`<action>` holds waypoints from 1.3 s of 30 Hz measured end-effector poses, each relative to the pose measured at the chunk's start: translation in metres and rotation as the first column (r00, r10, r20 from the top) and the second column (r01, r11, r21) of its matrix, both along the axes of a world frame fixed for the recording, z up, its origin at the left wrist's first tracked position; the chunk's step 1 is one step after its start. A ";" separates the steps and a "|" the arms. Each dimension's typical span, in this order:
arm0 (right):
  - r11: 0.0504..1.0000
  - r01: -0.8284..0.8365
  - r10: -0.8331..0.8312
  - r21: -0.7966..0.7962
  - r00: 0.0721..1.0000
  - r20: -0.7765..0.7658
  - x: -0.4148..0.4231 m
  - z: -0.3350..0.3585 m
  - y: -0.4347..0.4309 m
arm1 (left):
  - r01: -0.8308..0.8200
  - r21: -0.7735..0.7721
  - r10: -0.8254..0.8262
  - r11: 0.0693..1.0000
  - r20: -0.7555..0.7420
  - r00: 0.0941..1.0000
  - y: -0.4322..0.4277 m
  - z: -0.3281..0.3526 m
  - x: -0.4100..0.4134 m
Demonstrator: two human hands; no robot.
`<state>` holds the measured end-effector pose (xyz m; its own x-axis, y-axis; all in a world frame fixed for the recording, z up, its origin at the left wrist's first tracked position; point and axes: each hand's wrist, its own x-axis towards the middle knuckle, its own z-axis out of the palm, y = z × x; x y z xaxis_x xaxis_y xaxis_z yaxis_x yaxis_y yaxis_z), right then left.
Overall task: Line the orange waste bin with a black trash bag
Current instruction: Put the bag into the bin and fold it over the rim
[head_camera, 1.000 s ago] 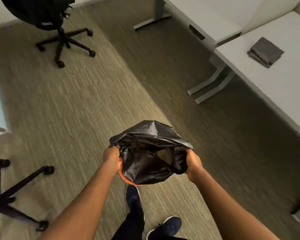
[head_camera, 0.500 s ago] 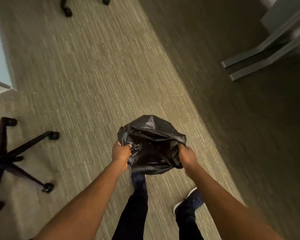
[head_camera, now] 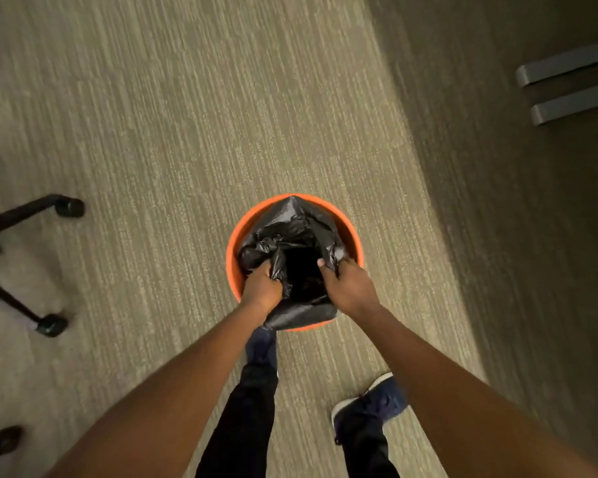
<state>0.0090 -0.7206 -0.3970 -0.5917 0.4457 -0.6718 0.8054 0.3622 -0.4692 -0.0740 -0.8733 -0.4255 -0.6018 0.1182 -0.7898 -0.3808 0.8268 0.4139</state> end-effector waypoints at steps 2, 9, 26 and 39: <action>0.999 0.010 -0.008 -0.043 0.999 0.046 -0.004 -0.022 -0.003 | -0.002 -0.006 0.002 1.000 0.033 0.999 0.005 -0.022 -0.001; 0.979 0.147 -0.122 -0.139 0.978 0.171 -0.017 -0.073 0.000 | -0.070 0.018 0.068 0.997 0.066 0.995 0.009 -0.074 -0.013; 0.362 0.794 -0.852 -0.488 0.494 0.171 -0.073 -0.038 0.131 | -0.870 0.114 0.814 0.480 0.311 0.490 -0.028 -0.006 -0.158; 0.861 0.509 -0.495 -0.003 0.838 0.231 -0.097 -0.101 0.139 | -0.516 -0.104 0.524 0.850 0.064 0.849 -0.027 -0.081 -0.189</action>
<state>-0.0877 -0.5813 -0.4984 -0.1363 0.5955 -0.7917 0.9517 -0.1434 -0.2717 -0.2626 -0.8999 -0.5061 -0.4864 -0.2584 -0.8346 -0.7955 0.5261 0.3007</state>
